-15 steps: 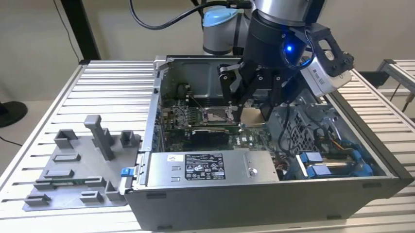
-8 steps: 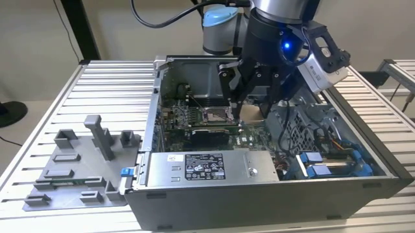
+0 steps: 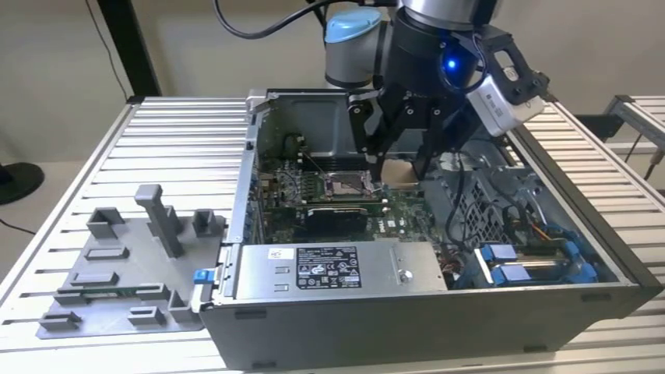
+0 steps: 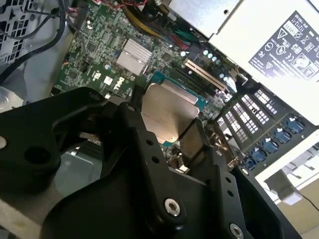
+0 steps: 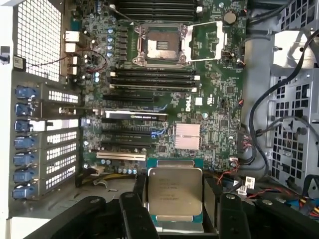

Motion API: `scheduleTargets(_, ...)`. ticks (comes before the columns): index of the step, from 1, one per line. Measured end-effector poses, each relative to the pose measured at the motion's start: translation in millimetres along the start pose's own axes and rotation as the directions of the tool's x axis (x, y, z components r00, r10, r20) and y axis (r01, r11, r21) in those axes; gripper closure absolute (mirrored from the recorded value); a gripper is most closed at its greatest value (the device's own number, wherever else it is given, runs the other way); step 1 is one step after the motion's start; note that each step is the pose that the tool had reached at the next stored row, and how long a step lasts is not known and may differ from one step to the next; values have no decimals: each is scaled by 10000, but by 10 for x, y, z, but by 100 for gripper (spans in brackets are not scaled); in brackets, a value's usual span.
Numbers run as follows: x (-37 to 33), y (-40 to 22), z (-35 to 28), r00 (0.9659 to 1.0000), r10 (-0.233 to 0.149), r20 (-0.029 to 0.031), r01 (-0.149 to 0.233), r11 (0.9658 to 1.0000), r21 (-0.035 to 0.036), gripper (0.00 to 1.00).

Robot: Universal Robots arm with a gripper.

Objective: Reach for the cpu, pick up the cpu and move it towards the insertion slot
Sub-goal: 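Pick up the cpu and move it towards the insertion slot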

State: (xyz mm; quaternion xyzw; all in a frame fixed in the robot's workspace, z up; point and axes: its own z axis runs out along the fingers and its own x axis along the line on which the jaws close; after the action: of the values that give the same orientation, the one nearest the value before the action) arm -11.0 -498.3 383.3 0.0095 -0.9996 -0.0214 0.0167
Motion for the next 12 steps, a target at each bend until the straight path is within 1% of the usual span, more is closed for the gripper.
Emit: scheduleTargets(12, -6, 298, 29, 10000, 1, 0, -1, 10000, 0, 100)
